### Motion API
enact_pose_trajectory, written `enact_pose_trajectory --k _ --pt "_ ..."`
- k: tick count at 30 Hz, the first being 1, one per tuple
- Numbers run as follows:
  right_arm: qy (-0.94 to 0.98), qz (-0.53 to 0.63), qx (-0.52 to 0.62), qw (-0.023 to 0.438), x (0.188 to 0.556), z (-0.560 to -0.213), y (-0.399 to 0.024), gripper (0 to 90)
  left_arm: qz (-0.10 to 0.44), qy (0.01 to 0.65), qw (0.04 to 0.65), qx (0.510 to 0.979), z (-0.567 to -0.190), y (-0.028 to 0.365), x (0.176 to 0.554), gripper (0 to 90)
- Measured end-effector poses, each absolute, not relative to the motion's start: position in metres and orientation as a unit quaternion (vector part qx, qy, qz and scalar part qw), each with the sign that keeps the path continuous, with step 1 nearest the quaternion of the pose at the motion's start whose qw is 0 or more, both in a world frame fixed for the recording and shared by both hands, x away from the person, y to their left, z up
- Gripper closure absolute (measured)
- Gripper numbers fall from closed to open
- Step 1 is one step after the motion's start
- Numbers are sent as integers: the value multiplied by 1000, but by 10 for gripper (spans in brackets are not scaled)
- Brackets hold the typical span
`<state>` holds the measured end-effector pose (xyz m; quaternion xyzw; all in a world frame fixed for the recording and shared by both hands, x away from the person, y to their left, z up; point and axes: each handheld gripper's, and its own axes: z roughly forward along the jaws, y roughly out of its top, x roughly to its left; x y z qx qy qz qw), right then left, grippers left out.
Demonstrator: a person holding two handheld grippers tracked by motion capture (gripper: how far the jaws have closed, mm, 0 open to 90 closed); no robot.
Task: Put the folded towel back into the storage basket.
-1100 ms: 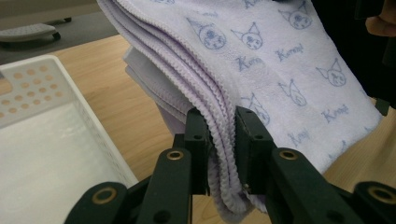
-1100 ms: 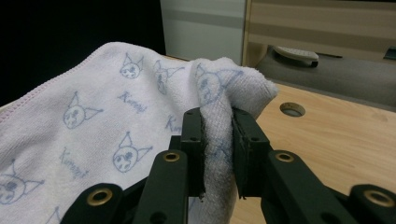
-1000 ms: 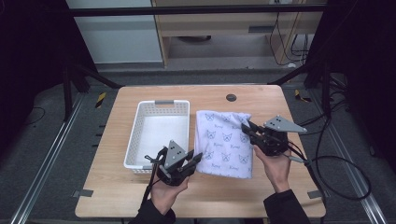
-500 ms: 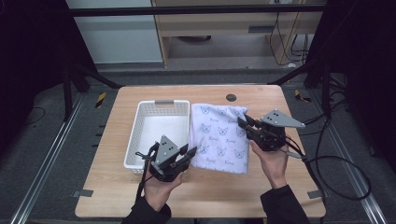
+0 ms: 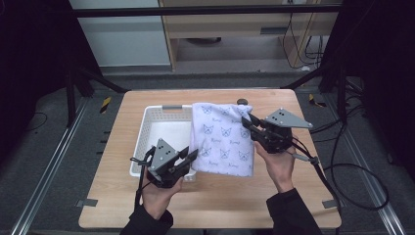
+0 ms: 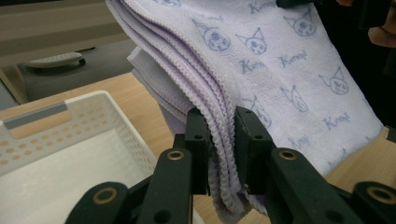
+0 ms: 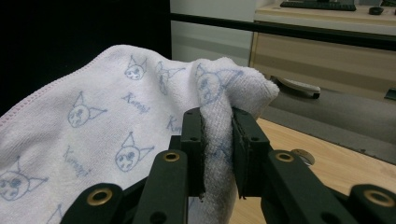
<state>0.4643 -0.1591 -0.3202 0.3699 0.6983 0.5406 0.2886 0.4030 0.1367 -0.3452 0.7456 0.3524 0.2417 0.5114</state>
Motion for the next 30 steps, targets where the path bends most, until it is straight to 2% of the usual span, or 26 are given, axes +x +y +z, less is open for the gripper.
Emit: enact_pose_trajectory --k 30 --pt "711 550 337 279 484 -315 -98 765 275 383 505 723 -341 192 402 762"
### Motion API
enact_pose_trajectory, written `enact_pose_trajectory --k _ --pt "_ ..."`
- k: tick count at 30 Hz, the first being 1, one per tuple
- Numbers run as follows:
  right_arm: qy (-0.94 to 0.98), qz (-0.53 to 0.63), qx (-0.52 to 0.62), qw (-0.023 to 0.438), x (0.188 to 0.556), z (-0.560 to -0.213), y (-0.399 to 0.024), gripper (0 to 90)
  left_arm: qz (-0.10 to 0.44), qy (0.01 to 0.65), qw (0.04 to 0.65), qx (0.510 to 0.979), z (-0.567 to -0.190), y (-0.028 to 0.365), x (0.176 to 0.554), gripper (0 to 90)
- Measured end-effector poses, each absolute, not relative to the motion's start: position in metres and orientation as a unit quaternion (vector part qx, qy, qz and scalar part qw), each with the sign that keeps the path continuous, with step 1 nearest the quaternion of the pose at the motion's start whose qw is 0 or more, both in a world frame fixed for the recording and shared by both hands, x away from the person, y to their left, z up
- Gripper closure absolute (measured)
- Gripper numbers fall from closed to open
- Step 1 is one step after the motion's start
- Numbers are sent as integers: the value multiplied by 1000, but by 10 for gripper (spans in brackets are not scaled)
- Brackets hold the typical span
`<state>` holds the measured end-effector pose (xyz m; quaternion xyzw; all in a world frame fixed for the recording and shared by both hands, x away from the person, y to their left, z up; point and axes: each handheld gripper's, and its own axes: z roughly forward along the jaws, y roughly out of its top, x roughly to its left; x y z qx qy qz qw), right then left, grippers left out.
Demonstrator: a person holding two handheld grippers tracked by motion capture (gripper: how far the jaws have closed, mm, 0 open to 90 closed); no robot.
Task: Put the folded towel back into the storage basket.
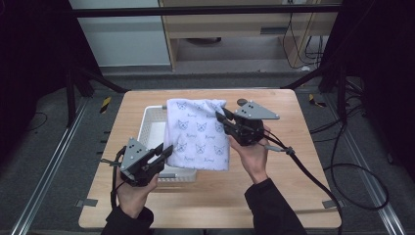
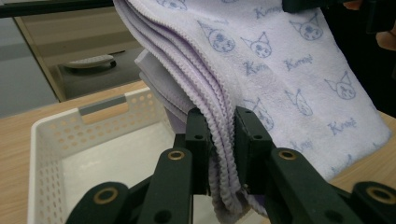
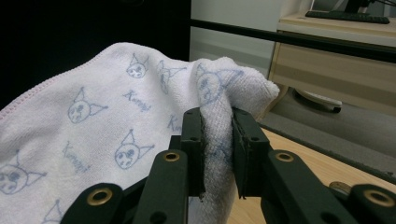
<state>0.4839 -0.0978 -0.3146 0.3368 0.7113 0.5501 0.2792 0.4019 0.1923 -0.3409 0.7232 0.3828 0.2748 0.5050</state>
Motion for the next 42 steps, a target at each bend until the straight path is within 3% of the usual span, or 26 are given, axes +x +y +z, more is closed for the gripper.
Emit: enact_pose_trajectory --k 25,42 --pt "724 554 313 266 504 -314 -42 764 294 418 500 699 -344 238 404 762" --pt "731 552 313 250 528 -332 -8 764 299 447 486 689 -353 262 415 763"
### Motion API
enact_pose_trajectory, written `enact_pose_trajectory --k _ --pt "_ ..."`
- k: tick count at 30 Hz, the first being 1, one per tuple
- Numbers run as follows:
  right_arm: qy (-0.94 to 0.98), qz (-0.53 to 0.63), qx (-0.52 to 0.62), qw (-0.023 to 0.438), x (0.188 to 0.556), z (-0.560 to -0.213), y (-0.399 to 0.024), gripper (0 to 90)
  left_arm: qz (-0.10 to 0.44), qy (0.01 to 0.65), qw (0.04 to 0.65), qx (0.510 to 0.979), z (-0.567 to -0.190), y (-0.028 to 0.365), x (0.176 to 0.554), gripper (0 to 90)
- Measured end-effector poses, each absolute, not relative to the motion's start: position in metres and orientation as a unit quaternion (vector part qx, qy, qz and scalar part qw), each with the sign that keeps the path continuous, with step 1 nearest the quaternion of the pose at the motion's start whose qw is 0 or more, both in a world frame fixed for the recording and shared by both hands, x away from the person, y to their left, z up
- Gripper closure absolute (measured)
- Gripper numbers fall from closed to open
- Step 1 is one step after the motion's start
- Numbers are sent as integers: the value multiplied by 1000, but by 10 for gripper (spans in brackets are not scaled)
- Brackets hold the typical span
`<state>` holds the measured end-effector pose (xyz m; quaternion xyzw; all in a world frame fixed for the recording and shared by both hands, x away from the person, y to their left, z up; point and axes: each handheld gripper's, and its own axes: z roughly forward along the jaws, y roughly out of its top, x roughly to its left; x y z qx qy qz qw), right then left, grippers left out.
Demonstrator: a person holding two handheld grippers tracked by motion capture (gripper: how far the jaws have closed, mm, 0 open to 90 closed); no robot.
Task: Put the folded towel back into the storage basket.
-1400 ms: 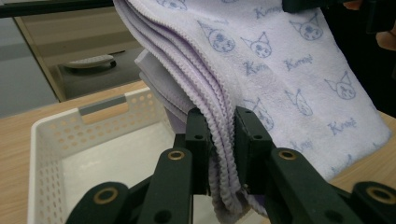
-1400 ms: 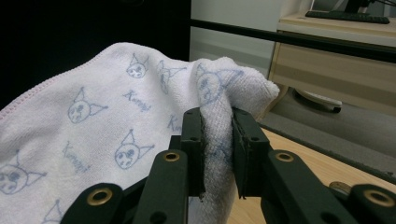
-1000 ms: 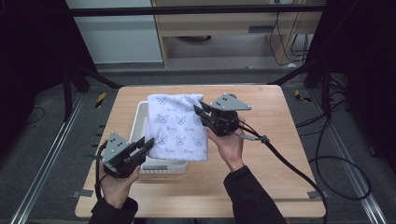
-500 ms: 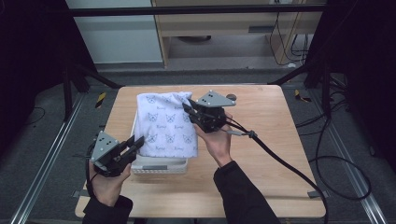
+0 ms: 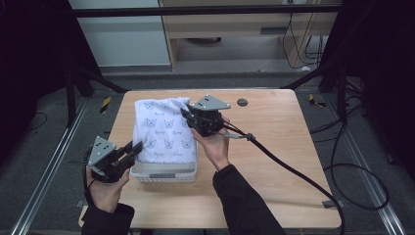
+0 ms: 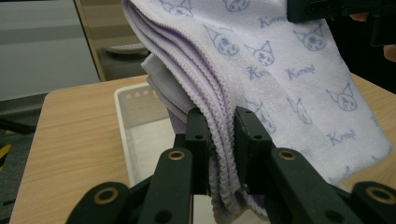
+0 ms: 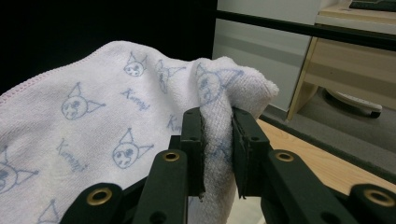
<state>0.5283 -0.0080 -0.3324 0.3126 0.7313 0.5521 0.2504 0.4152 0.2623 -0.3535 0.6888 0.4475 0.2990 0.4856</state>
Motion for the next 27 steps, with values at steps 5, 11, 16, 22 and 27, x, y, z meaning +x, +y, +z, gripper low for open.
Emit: enact_pose_trajectory --k 5,11,16,22,27 --pt "727 558 316 244 535 -337 -4 764 299 454 483 687 -357 267 420 763" --pt "730 554 320 242 541 -346 1 764 300 459 475 688 -362 270 426 763" --pt "732 550 326 234 550 -356 6 764 298 466 464 692 -370 272 433 763" --pt "737 541 331 232 557 -369 11 763 297 473 451 696 -379 273 440 763" --pt "743 531 335 232 560 -377 14 763 291 478 442 701 -387 273 445 763"
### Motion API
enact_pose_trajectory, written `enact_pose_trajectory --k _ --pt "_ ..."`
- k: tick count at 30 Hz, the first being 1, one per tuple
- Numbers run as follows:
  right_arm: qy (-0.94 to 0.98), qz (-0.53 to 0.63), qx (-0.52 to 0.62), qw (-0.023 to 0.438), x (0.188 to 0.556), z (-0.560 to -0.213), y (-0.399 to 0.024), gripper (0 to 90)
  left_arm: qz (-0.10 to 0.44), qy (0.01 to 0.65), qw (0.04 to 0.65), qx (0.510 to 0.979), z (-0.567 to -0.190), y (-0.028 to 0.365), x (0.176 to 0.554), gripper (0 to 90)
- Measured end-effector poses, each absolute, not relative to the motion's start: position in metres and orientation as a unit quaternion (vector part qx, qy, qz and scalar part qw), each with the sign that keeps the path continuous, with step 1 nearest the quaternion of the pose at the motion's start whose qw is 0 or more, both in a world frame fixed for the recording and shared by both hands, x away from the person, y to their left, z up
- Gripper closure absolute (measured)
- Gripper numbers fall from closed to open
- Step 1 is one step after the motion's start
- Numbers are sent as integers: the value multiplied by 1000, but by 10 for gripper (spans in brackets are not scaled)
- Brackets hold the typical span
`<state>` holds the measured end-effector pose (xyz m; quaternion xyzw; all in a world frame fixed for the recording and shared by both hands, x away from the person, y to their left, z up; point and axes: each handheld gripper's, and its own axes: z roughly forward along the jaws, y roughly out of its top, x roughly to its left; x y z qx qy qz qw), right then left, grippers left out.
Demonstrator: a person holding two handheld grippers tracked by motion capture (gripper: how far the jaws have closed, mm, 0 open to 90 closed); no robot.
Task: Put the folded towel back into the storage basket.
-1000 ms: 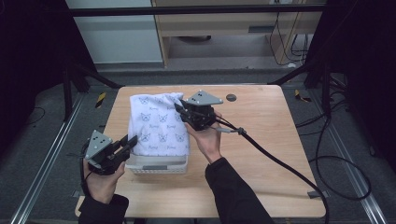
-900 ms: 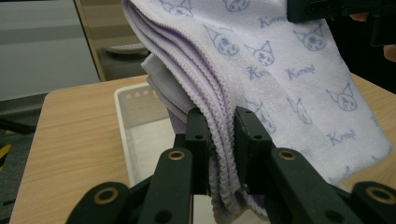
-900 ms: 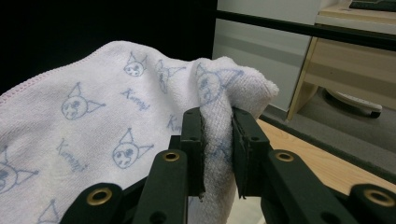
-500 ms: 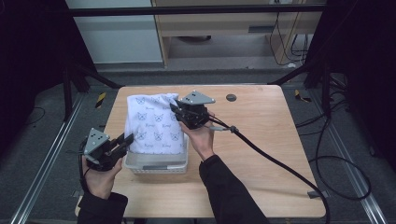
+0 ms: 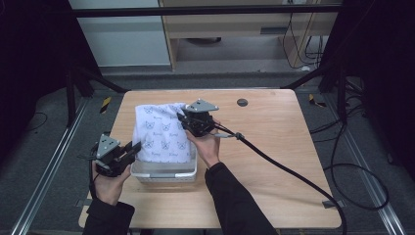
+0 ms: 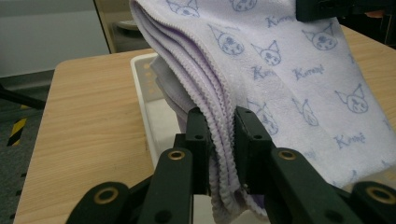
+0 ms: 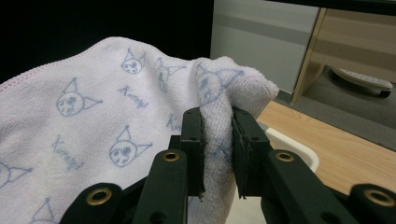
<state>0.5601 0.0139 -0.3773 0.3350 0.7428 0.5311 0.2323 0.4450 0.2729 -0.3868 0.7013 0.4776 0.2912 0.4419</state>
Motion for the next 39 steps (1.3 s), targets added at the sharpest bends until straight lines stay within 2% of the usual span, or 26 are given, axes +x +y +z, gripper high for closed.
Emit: enact_pose_trajectory --k 39 --pt "770 476 363 222 575 -429 21 741 266 493 379 736 -428 263 467 759"
